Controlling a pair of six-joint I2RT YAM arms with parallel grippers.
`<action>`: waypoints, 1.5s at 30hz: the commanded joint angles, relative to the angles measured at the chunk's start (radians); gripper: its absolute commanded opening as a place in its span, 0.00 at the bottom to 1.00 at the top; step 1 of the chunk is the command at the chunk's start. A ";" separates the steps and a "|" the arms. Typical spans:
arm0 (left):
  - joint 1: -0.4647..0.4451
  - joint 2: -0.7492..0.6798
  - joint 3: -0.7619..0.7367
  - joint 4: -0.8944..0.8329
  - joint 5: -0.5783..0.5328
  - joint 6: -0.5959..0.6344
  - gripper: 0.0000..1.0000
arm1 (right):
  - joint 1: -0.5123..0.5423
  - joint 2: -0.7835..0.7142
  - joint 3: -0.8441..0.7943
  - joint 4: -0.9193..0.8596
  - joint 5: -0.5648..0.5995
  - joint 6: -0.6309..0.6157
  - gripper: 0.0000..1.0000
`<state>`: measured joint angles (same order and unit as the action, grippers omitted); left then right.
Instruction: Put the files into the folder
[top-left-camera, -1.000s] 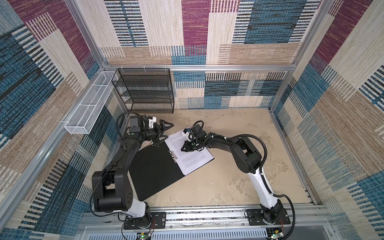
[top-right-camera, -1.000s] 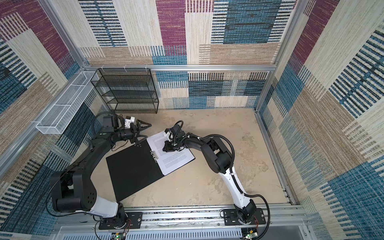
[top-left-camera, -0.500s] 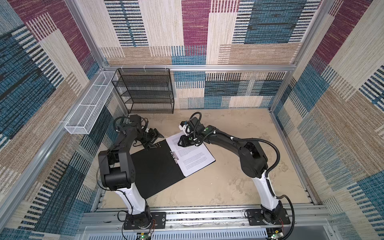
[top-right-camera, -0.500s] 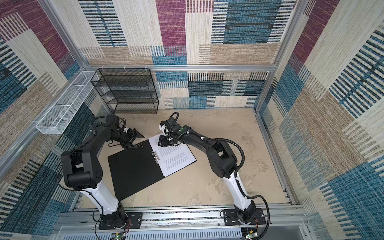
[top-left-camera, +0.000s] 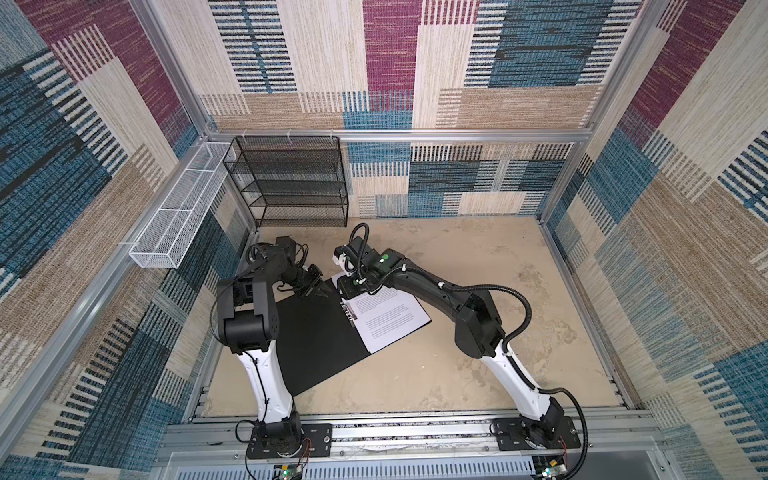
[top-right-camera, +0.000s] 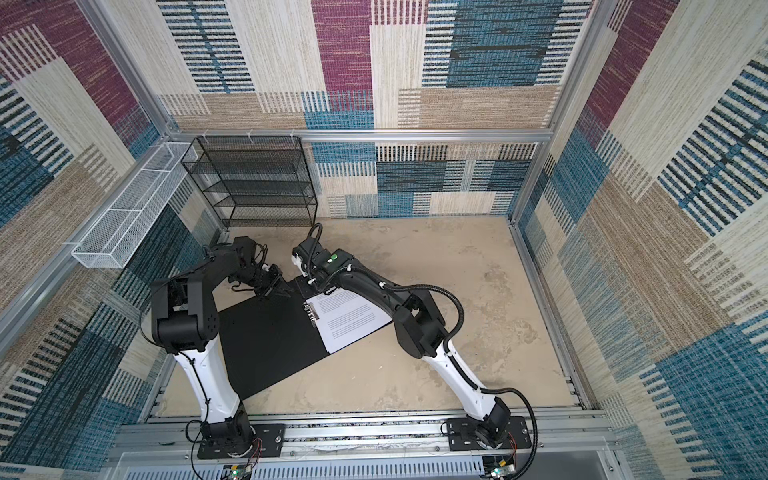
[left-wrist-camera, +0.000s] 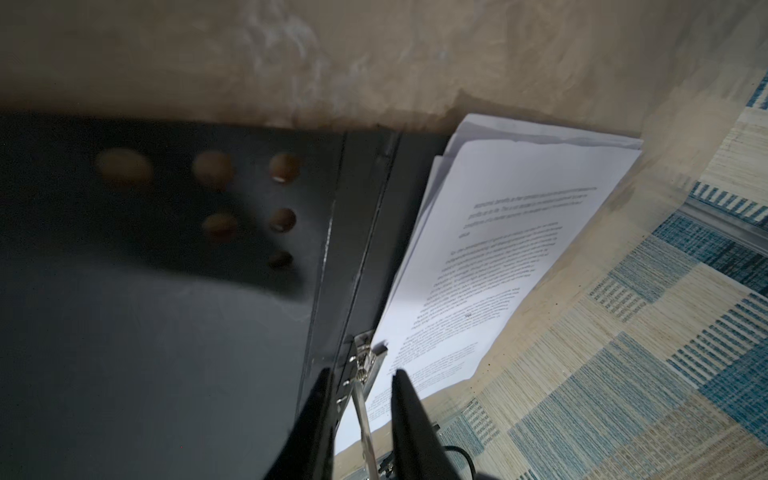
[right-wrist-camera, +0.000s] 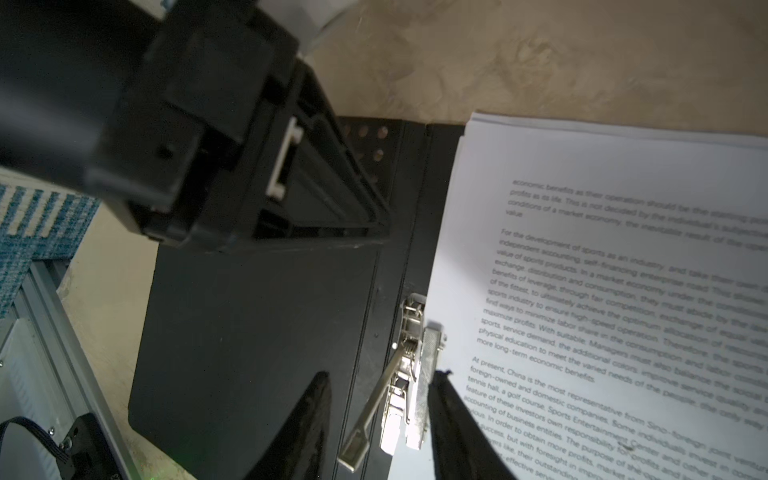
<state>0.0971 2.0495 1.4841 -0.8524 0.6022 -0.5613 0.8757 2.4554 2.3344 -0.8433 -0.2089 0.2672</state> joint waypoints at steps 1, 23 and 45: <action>0.001 0.024 -0.014 -0.019 -0.013 0.035 0.22 | 0.013 0.007 0.028 -0.086 0.038 -0.030 0.41; -0.085 -0.052 -0.098 0.087 0.115 -0.063 0.19 | 0.019 -0.190 -0.233 0.068 -0.103 0.061 0.37; -0.120 -0.043 -0.027 -0.067 -0.102 0.002 0.20 | -0.022 -0.264 -0.423 0.190 -0.182 0.112 0.38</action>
<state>-0.0143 1.9930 1.4433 -0.8848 0.5301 -0.5900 0.8597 2.2086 1.9217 -0.6956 -0.3672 0.3645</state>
